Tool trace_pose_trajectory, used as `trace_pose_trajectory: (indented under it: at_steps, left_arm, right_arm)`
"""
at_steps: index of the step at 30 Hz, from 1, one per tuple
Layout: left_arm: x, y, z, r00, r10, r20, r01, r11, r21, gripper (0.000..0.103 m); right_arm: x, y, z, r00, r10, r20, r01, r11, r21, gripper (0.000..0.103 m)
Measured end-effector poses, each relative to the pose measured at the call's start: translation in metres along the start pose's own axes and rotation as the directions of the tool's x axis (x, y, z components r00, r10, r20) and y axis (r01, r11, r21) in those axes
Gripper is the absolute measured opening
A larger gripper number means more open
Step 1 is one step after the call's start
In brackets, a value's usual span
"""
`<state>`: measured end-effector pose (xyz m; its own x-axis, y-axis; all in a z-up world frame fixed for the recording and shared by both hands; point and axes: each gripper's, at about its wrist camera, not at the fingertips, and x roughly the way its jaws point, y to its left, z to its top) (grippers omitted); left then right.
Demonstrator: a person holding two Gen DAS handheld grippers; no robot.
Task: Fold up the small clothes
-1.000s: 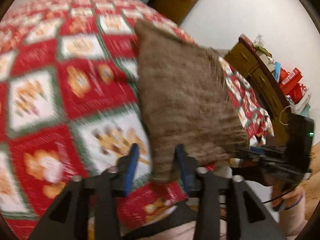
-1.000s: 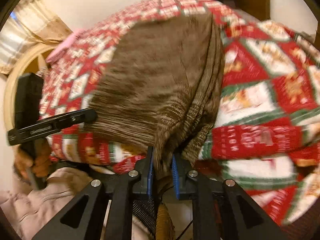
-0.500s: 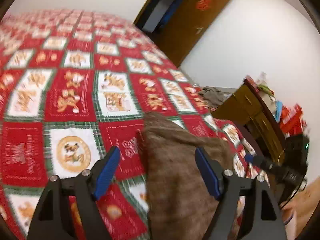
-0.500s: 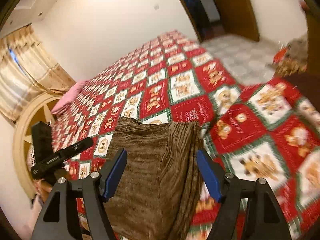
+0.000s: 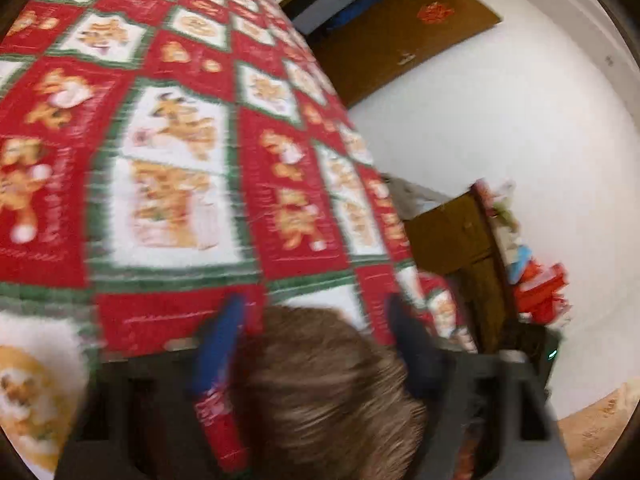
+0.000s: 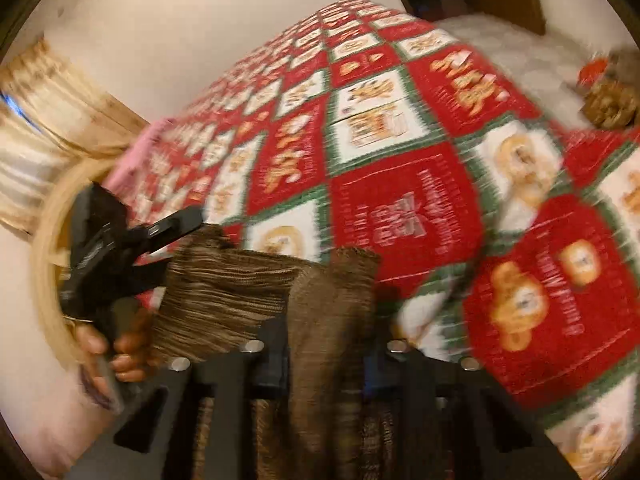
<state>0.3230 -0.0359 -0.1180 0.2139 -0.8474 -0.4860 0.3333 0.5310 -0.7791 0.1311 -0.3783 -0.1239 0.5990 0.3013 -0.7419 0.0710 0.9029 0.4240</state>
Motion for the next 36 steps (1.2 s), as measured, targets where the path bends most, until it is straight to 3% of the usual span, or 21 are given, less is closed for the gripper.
trace_pose_trajectory:
  at_steps: [1,4,8,11,13,14,15,16,17,18,22,26,28,31,33,36]
  left_arm:
    - [0.003,-0.005,0.001,1.000,-0.014,-0.014,0.014,1.000,0.021,0.012]
    - [-0.006,-0.032,-0.002,0.997,0.007,0.071,-0.018,0.987,0.161,0.007]
    - [-0.018,-0.057,0.010,0.984,-0.016,0.177,-0.024,0.976,0.217,0.006]
    - [-0.015,-0.066,0.025,0.964,0.120,0.240,-0.181,0.950,0.255,0.006]
    - [-0.022,-0.071,0.029,0.953,0.165,0.253,-0.233,0.935,0.266,0.006]
    - [-0.025,-0.074,0.027,0.951,0.183,0.251,-0.252,0.926,0.282,0.010]
    - [-0.027,-0.078,0.024,0.944,0.219,0.246,-0.291,0.905,0.310,0.013]
    - [-0.026,-0.081,0.018,0.936,0.256,0.241,-0.329,0.881,0.341,0.022]
    - [-0.028,-0.082,0.011,0.922,0.267,0.280,-0.359,0.861,0.361,0.031]
    - [-0.026,-0.083,0.003,0.916,0.290,0.279,-0.382,0.842,0.381,0.035]
    - [-0.006,-0.079,-0.026,0.906,0.344,0.246,-0.417,0.824,0.385,0.052]
    - [0.019,-0.070,-0.053,0.845,0.482,0.232,-0.534,0.734,0.420,0.053]
    - [0.024,-0.068,-0.062,0.819,0.515,0.253,-0.571,0.693,0.439,0.056]
    - [0.021,-0.069,-0.066,0.755,0.574,0.317,-0.653,0.615,0.441,0.069]
    - [0.016,-0.071,-0.067,0.746,0.590,0.309,-0.663,0.616,0.426,0.069]
    - [0.002,-0.081,-0.075,0.731,0.601,0.323,-0.681,0.607,0.410,0.069]
  right_arm:
    - [-0.002,0.007,-0.002,0.999,-0.034,0.015,0.034,0.998,-0.046,0.023]
    - [-0.018,0.045,-0.010,0.988,-0.115,0.103,0.138,0.957,-0.257,0.022]
    - [-0.043,0.070,-0.006,0.963,-0.128,0.236,0.209,0.909,-0.361,0.021]
    - [-0.025,0.068,0.000,0.950,-0.203,0.237,0.285,0.874,-0.393,0.021]
    - [-0.007,0.054,0.001,0.944,-0.258,0.207,0.320,0.867,-0.382,0.022]
    - [0.004,0.045,0.000,0.941,-0.287,0.178,0.334,0.866,-0.373,0.024]
    - [0.013,0.033,0.003,0.939,-0.322,0.122,0.344,0.877,-0.335,0.033]
    - [0.011,0.027,0.007,0.940,-0.321,0.115,0.341,0.892,-0.298,0.042]
    - [0.005,0.020,0.012,0.935,-0.330,0.128,0.353,0.900,-0.254,0.061]
    - [0.001,0.016,0.014,0.925,-0.354,0.135,0.377,0.897,-0.231,0.067]
    - [-0.031,0.010,0.008,0.920,-0.337,0.200,0.366,0.922,-0.127,0.067]
    - [-0.080,0.035,-0.019,0.889,-0.323,0.323,0.368,0.926,-0.088,0.067]
    - [-0.093,0.063,-0.042,0.903,-0.263,0.340,0.337,0.925,-0.179,0.067]
    - [-0.089,0.097,-0.076,0.930,-0.218,0.296,0.311,0.897,-0.315,0.067]
    - [-0.077,0.107,-0.095,0.947,-0.212,0.241,0.289,0.888,-0.357,0.067]
    - [-0.057,0.108,-0.118,0.951,-0.240,0.198,0.299,0.876,-0.378,0.067]
